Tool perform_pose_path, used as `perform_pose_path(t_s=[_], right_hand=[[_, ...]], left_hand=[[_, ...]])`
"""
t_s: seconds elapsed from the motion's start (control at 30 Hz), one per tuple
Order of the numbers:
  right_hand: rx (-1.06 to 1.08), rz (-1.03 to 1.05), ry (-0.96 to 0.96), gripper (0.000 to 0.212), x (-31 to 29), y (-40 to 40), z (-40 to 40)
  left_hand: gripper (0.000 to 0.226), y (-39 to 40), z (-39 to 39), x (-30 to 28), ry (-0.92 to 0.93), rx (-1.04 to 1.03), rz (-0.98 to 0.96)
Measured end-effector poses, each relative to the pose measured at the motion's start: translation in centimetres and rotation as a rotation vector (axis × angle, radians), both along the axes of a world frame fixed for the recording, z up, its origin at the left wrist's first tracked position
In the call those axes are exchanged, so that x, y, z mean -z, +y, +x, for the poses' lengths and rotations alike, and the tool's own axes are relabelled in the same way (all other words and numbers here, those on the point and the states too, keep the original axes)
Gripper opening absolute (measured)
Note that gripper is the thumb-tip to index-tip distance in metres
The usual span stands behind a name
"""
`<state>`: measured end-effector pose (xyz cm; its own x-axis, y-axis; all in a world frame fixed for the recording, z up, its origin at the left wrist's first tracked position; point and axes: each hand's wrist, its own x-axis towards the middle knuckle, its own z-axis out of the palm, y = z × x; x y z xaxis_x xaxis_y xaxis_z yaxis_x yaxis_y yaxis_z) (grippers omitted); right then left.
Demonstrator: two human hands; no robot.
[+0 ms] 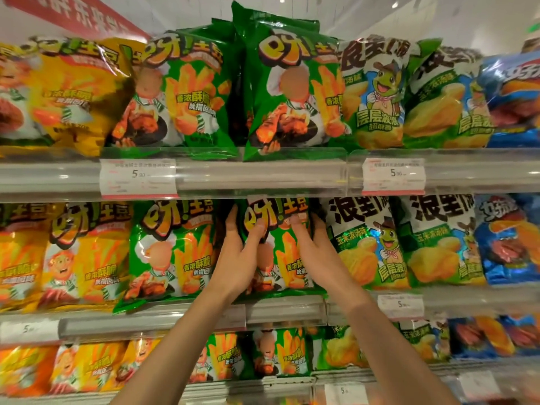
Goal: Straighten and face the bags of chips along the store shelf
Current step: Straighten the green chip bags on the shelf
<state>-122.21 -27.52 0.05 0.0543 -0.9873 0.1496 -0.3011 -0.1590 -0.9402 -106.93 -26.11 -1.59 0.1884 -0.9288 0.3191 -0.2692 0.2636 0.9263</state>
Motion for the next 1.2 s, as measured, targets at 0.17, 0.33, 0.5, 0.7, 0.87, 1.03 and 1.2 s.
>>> perform_pose_path(t_s=[0.17,0.33,0.5,0.7,0.87,1.03,1.2], right_hand=[[0.039,0.04,-0.083,0.072,0.4,-0.4,1.6],[0.087,0.06,-0.142,0.077,1.1,-0.3,1.7],[0.146,-0.023,-0.147,0.064,1.5,-0.9,2.4],[0.179,-0.051,-0.143,0.069,1.8,-0.6,2.7],[0.176,-0.046,-0.129,0.071,1.8,-0.1,2.9],[0.102,0.036,-0.133,0.058,1.0,0.6,1.6],[0.061,0.051,-0.027,0.067,0.7,1.2,1.0]], left_hand=[[0.076,-0.5,-0.2,-0.2,0.017,-0.021,-0.011],[0.058,-0.3,-0.7,0.0,0.048,-0.055,-0.011],[0.072,-1.6,-0.6,-0.9,0.109,-0.083,-0.002],[0.07,-2.8,-0.5,-1.1,0.22,-0.151,0.028],[0.076,-2.0,-0.2,-1.2,0.173,-0.13,0.022],[0.084,-0.2,-0.2,-0.8,0.111,-0.072,0.081],[0.084,0.2,-0.4,0.3,0.045,-0.082,0.16]])
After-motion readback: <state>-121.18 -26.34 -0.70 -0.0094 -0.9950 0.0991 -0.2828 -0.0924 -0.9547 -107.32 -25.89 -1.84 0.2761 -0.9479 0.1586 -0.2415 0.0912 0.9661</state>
